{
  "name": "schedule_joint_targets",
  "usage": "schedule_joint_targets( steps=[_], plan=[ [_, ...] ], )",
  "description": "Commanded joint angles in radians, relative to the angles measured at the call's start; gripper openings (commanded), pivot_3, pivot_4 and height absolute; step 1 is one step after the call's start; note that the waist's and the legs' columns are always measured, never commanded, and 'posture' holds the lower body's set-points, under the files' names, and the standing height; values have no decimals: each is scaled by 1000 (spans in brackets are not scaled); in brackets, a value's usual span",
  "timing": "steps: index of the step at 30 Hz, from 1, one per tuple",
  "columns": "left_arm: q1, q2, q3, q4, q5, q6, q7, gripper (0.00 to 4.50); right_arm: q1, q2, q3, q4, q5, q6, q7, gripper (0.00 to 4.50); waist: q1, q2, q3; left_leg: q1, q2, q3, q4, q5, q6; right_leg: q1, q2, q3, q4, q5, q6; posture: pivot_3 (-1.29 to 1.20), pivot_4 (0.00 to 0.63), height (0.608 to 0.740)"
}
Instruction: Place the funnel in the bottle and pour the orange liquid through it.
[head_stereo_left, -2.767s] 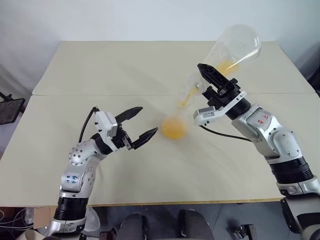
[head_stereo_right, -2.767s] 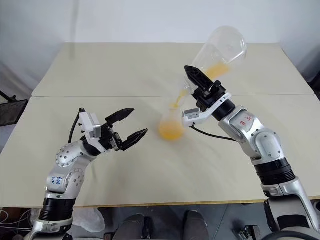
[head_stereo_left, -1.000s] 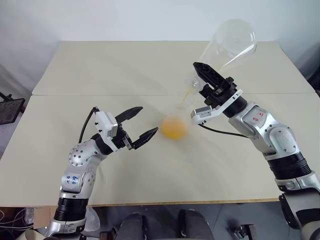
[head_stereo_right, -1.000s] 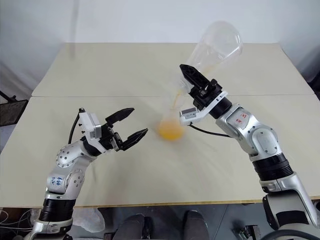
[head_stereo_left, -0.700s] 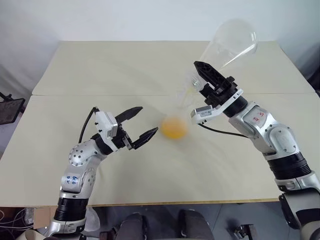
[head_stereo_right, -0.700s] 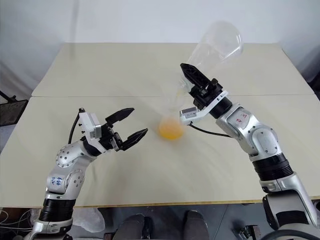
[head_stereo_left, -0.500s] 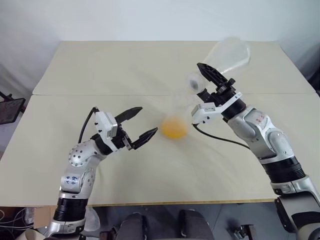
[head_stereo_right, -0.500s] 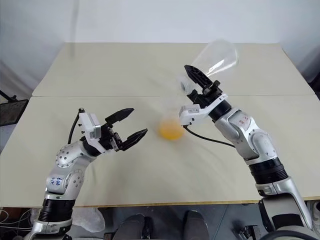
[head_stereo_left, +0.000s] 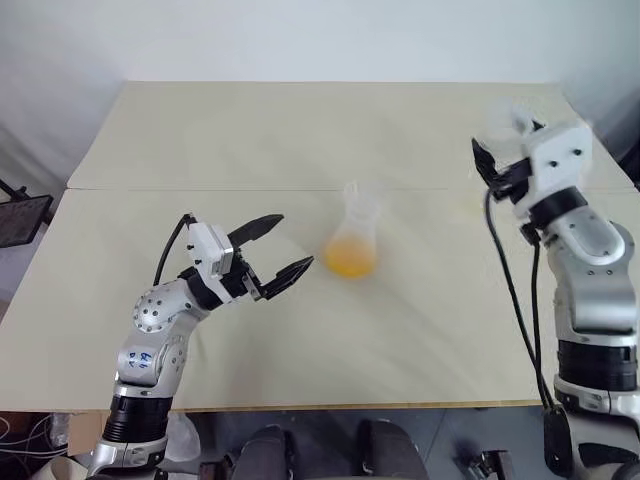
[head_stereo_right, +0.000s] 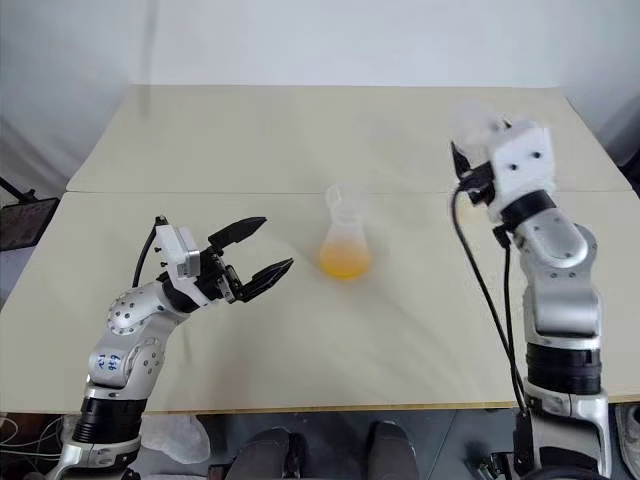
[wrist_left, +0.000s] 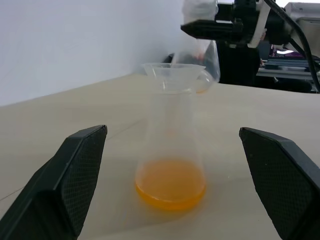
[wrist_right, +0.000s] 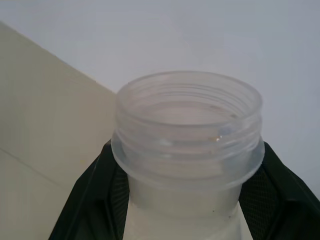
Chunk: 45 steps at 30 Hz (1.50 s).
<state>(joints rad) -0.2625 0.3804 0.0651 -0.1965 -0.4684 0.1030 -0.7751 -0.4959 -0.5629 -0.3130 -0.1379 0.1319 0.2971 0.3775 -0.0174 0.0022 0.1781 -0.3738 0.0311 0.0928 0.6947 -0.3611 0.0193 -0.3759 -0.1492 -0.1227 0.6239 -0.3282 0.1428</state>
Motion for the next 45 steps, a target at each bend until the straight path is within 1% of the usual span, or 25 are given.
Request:
schedule_joint_targets(
  steps=[1, 4, 7, 16, 18, 20, 22, 27, 33, 37, 39, 42, 45],
  plan=[
    [-9, 5, 7, -25, -19, -5, -11, 4500, 78, -65, -116, -3, 11, -30, 0, 2466, 8, 0, 0, 0, 0, 0, 0, 0, 0, 0, 0, 0, 0, 0, 0, 0, 150, 740],
    [-18, 7, 3, -19, -22, 0, -23, 4500, 136, -44, -225, 67, 70, -66, -33, 2466, 17, 0, 0, 0, 0, 1, -1, 0, 0, 0, 1, 0, -1, 0, 0, 0, 150, 740],
    [-29, 14, 7, -14, -24, 8, -36, 4500, 175, -25, -281, 95, 108, -86, -56, 2466, 17, 0, 0, 1, -1, 3, 0, 0, 0, 0, 1, 1, -2, 0, 0, 0, 150, 740],
    [-75, 40, 18, 18, -31, 25, -68, 4500, 281, 85, -358, 35, 258, -15, -122, 2466, 16, 1, 0, 2, 0, 3, -1, 1, -1, 0, 2, 3, -1, 0, 0, 0, 150, 740],
    [-82, 42, 18, 21, -32, 29, -71, 4500, 302, 85, -347, 26, 250, -15, -137, 3200, 16, 1, 0, 2, 0, 3, -1, 1, -1, 0, 2, 3, -1, 0, 0, 0, 150, 740],
    [-86, 44, 19, 23, -34, 34, -75, 4500, 310, 94, -356, 23, 265, -15, -156, 3783, 16, 1, 0, 2, 0, 3, -1, 1, -1, 0, 2, 3, -1, 0, 0, 0, 150, 740],
    [-90, 47, 22, 26, -38, 38, -80, 4500, 317, 95, -364, 6, 274, -25, -168, 4477, 16, 1, 0, 2, 0, 4, -1, 1, -1, 0, 2, 3, -1, 0, 0, 0, 150, 740],
    [-99, 57, 26, 35, -46, 52, -92, 4500, 327, 91, -390, -53, 305, -49, -190, 4477, 16, 1, 0, 2, 0, 4, -1, 1, -1, 0, 2, 3, -1, 0, 0, 0, 150, 740],
    [-101, 65, 30, 44, -50, 59, -106, 4500, 314, 60, -428, -104, 289, -75, -246, 4477, 17, 1, 0, 2, 0, 4, -1, 1, -1, 0, 2, 4, -1, 0, 0, 0, 150, 740],
    [-104, 74, 37, 56, -52, 63, -114, 4500, 284, 31, -433, -134, 317, -80, -236, 4477, 16, 1, 0, 2, 0, 4, -1, 1, -1, 0, 2, 4, -1, 0, 0, 0, 150, 740],
    [-106, 78, 42, 62, -54, 65, -115, 4500, 265, 9, -422, -140, 330, -105, -202, 4477, 16, 1, 0, 2, 0, 4, -1, 1, -1, 0, 2, 4, -1, 0, 0, 0, 150, 740],
    [-103, 85, 48, 67, -52, 74, -109, 4500, 240, -31, -374, -147, 352, -145, -97, 4477, 16, 1, 0, 2, 0, 4, -1, 1, -1, 0, 2, 4, -1, 0, 0, 0, 150, 740],
    [-88, 110, 56, 52, -53, 91, -119, 4500, 206, -99, -285, -174, 446, -115, 90, 4477, 14, 1, 0, 2, 0, 4, -2, 1, -1, 0, 2, 4, -2, 0, 0, 0, 150, 740]
  ],
)
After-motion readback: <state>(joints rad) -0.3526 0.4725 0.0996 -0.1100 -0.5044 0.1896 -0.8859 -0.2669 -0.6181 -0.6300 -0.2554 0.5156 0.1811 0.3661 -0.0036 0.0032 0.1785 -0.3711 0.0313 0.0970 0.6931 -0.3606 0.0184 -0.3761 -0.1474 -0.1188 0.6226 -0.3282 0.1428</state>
